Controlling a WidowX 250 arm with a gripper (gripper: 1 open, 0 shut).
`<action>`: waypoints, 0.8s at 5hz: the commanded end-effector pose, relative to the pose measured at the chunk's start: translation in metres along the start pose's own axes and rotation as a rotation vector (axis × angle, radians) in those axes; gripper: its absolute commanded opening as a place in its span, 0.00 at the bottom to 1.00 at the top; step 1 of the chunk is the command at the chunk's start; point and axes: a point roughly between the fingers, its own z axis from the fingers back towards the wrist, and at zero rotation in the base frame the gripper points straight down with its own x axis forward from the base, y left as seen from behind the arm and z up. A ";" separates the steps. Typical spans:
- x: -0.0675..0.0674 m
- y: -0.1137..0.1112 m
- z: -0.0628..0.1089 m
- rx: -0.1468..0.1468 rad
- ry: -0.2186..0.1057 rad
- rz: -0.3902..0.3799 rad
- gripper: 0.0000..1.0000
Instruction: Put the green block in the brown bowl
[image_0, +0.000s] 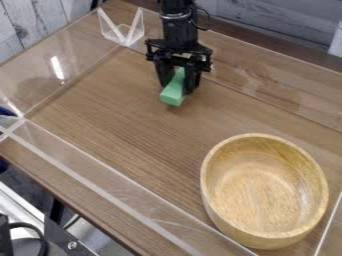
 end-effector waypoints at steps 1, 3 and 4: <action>0.008 0.001 0.041 0.009 -0.111 -0.011 0.00; 0.007 0.002 0.050 -0.001 -0.125 -0.013 0.00; 0.011 0.003 0.046 0.000 -0.127 -0.013 0.00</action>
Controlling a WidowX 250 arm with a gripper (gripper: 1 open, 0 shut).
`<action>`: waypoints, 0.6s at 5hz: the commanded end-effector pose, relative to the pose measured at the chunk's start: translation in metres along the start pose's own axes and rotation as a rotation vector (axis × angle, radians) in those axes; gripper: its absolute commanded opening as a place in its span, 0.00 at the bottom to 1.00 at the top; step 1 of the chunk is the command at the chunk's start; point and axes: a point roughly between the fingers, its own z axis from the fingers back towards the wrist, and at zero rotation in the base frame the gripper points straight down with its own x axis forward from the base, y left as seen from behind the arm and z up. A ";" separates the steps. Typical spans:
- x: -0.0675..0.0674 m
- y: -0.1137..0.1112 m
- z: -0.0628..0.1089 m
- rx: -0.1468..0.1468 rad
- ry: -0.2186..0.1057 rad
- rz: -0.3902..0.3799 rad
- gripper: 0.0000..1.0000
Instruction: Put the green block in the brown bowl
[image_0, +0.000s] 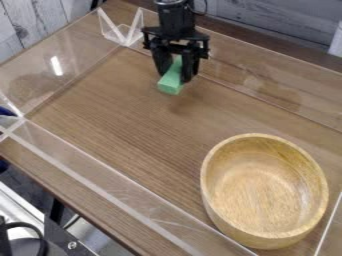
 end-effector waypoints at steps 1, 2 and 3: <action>0.016 0.007 0.013 0.027 -0.072 -0.001 0.00; 0.022 0.010 0.002 0.037 -0.064 0.000 0.00; 0.018 0.009 0.009 0.031 -0.072 -0.002 0.00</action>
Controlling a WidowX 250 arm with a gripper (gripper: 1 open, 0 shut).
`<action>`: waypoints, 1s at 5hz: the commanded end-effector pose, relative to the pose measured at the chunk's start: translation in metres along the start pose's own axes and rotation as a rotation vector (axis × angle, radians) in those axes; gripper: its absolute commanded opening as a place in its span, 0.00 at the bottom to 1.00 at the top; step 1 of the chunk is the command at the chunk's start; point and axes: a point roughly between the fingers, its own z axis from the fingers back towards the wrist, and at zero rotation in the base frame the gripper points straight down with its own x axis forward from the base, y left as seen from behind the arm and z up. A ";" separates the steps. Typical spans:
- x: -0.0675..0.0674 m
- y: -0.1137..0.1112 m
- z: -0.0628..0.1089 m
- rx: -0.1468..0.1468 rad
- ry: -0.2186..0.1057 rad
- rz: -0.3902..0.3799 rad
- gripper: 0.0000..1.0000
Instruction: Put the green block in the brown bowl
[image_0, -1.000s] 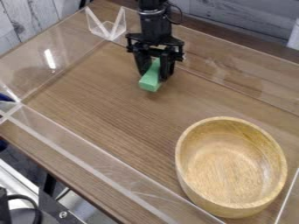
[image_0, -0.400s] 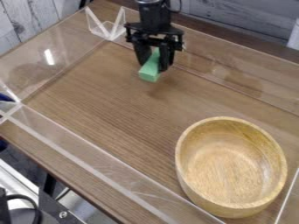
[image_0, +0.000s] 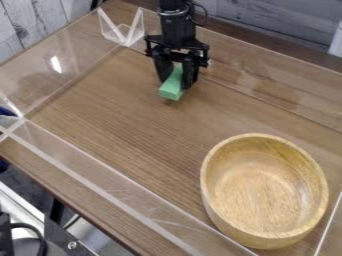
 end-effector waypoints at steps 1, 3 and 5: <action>0.005 -0.001 0.043 0.004 -0.105 -0.003 0.00; -0.016 -0.025 0.083 -0.036 -0.153 -0.052 0.00; -0.053 -0.080 0.092 -0.073 -0.139 -0.165 0.00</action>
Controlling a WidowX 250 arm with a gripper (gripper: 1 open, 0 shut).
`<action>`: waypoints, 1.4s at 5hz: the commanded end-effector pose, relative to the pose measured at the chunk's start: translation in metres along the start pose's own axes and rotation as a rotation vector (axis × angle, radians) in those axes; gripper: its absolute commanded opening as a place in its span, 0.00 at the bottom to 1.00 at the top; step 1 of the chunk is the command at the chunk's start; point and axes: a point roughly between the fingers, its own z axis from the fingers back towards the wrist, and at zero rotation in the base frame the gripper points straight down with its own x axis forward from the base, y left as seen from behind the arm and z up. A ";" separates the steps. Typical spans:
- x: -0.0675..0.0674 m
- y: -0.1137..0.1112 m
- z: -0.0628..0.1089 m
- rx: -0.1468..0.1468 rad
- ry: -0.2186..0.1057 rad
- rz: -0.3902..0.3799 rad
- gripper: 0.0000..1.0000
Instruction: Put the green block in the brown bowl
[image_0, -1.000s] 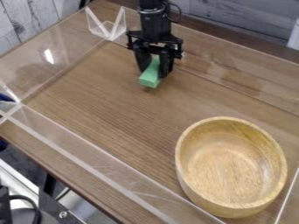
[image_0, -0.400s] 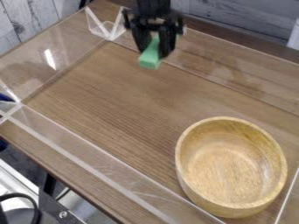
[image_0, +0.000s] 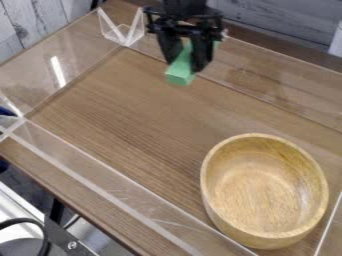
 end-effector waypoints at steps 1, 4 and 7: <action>-0.006 -0.040 0.003 0.005 -0.034 -0.066 0.00; -0.039 -0.129 -0.053 0.000 0.030 -0.176 0.00; -0.051 -0.124 -0.075 0.012 0.068 -0.184 0.00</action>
